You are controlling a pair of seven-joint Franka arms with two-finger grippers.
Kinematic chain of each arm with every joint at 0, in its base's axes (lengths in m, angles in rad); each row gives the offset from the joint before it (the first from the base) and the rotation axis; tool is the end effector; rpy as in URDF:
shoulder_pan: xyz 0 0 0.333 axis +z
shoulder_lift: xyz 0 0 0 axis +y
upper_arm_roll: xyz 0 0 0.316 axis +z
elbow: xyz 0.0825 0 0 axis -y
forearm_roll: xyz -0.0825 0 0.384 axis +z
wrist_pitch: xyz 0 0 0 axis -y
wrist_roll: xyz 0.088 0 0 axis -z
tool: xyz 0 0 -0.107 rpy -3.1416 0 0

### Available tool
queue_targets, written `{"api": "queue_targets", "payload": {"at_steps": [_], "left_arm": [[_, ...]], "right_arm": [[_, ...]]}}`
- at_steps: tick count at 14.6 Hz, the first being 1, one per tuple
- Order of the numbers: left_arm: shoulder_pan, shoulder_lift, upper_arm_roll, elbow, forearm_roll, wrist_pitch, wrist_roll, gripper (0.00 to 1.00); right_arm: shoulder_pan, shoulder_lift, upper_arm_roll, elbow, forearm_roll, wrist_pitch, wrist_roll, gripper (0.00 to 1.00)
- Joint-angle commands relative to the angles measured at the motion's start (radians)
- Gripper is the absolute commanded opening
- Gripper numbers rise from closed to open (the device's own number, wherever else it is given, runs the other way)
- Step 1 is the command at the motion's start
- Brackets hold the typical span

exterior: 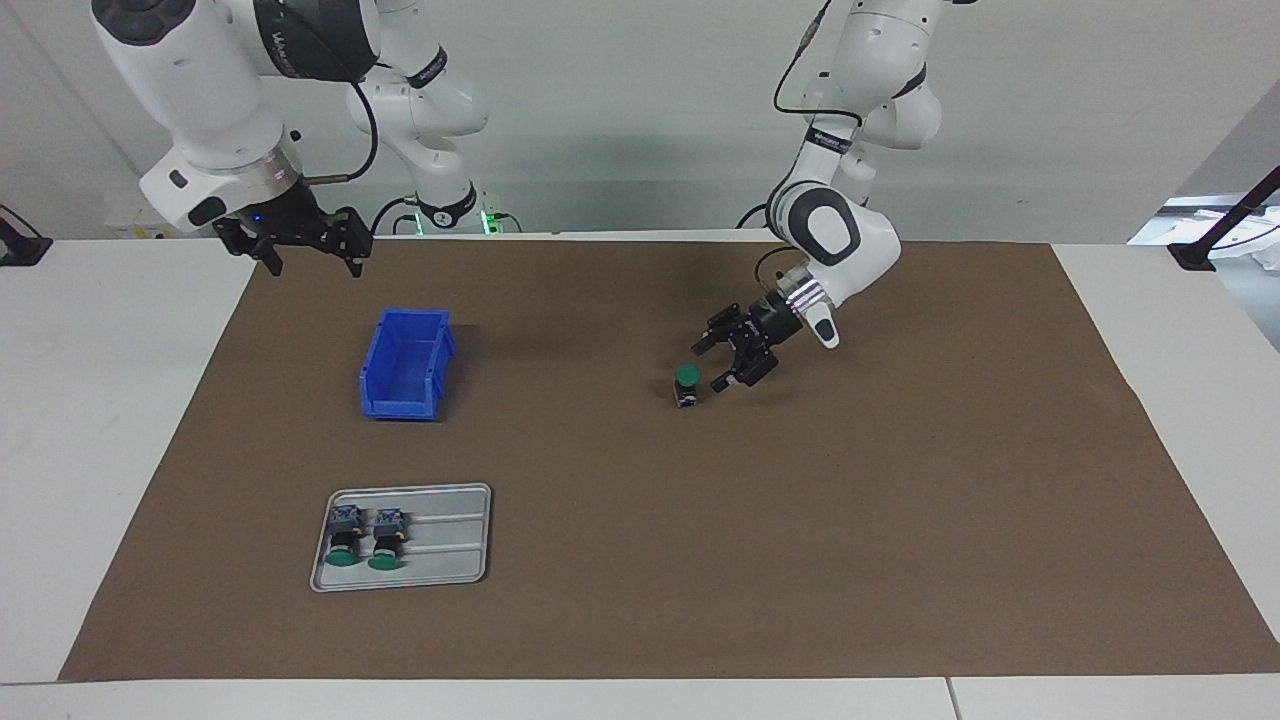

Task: Place and press button with both arms
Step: 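Set the button upright on the table and open the left gripper, then draw the left gripper back from the button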

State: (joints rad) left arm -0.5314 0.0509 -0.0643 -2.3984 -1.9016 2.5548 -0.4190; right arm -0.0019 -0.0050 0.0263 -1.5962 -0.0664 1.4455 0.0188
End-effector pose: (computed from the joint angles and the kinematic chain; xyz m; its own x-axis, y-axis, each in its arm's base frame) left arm 0.4143 -0.2649 0.2925 0.1927 0.5757 -0.7946 0.9462 0.1055 0.3059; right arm 0.5381 0.0054 0.6057 0.9896 -0.0029 -0.1436 0.0071 -0.9976 0.0692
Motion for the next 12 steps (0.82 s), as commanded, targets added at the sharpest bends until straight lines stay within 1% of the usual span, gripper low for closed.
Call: {"api": "queue_targets", "payload": {"at_steps": [1,5,7,12], "left_arm": [[-0.009,-0.063,0.012,-0.051,0.064,0.021,-0.023,1.00],[0.025,-0.100,0.014,-0.074,0.128,0.021,-0.024,1.00],[0.045,-0.097,0.014,-0.073,0.215,0.019,-0.024,1.00],[0.102,-0.102,0.015,-0.074,0.375,0.012,-0.024,1.00]], "right_arm": [[-0.009,-0.024,0.003,-0.030,0.010,0.018,-0.022,1.00],[-0.009,-0.024,0.003,-0.030,0.010,0.018,-0.022,1.00],[-0.009,-0.024,0.003,-0.030,0.010,0.018,-0.022,1.00],[-0.009,-0.024,0.003,-0.030,0.010,0.018,-0.022,1.00]]}}
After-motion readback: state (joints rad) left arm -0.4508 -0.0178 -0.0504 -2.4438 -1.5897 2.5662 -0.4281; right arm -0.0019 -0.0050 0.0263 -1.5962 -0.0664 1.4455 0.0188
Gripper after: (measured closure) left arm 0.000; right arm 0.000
